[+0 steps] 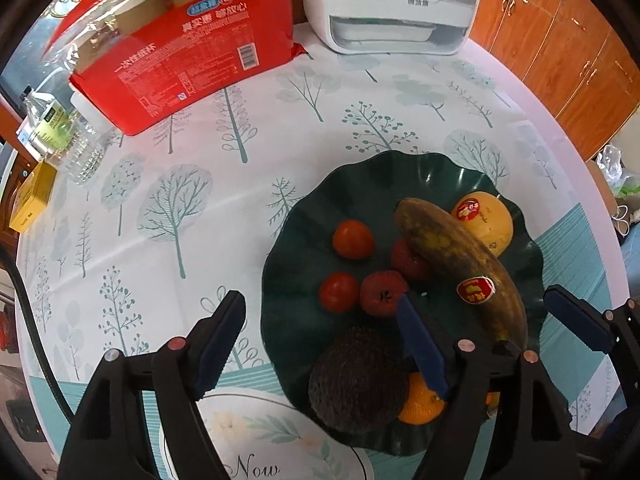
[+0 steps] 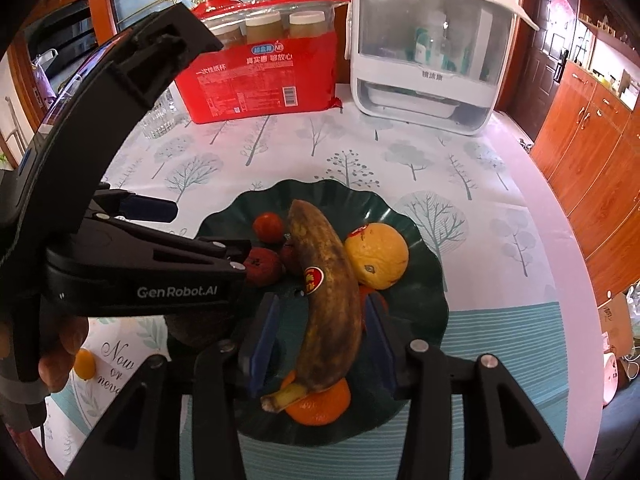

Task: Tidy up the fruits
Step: 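Lower both tools into the green plate and open them to release, then lift both open tools and move them back toward the white plate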

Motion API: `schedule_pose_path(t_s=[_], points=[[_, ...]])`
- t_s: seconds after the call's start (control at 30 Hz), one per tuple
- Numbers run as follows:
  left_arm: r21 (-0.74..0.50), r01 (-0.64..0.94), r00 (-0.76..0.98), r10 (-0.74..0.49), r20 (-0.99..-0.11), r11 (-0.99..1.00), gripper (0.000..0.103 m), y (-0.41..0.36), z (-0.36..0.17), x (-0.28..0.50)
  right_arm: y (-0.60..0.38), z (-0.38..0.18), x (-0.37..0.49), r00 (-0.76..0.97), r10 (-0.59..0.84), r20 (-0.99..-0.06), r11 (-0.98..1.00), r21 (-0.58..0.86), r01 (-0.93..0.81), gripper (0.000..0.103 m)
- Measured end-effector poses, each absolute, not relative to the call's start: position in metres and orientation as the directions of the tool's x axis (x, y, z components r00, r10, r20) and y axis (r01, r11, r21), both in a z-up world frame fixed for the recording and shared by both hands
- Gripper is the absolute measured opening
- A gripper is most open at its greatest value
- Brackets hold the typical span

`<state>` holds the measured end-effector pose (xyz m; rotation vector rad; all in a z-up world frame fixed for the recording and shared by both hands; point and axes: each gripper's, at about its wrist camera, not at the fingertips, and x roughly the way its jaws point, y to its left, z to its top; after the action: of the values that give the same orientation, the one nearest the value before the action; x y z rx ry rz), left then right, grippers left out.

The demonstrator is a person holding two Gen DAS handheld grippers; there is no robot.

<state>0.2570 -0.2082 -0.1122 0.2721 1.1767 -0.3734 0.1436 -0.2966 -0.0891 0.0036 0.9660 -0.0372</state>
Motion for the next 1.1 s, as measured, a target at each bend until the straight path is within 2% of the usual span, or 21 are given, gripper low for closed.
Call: schedule_pose_path(t_s=[0.47, 0.97, 1.1], points=[[-0.012, 0.415, 0.377, -0.184, -0.908, 0.910, 0.079, -0.165, -0.070, 0.222, -0.276, -0.054, 0.120, 0.608, -0.061, -0.792, 0.997, -0.019, 0.075, 0.044], [-0.032, 0.414, 0.453, -0.236, -0.860, 0.910, 0.082, -0.072, -0.008, 0.172, -0.218, -0.011, 0.091, 0.666, -0.072, -0.743, 0.995, -0.006, 0.102, 0.044], [-0.036, 0.403, 0.480, -0.245, -0.843, 0.914, 0.086, -0.043, 0.005, 0.161, -0.196, -0.001, 0.084, 0.680, -0.065, -0.730, 0.996, -0.005, 0.090, 0.045]])
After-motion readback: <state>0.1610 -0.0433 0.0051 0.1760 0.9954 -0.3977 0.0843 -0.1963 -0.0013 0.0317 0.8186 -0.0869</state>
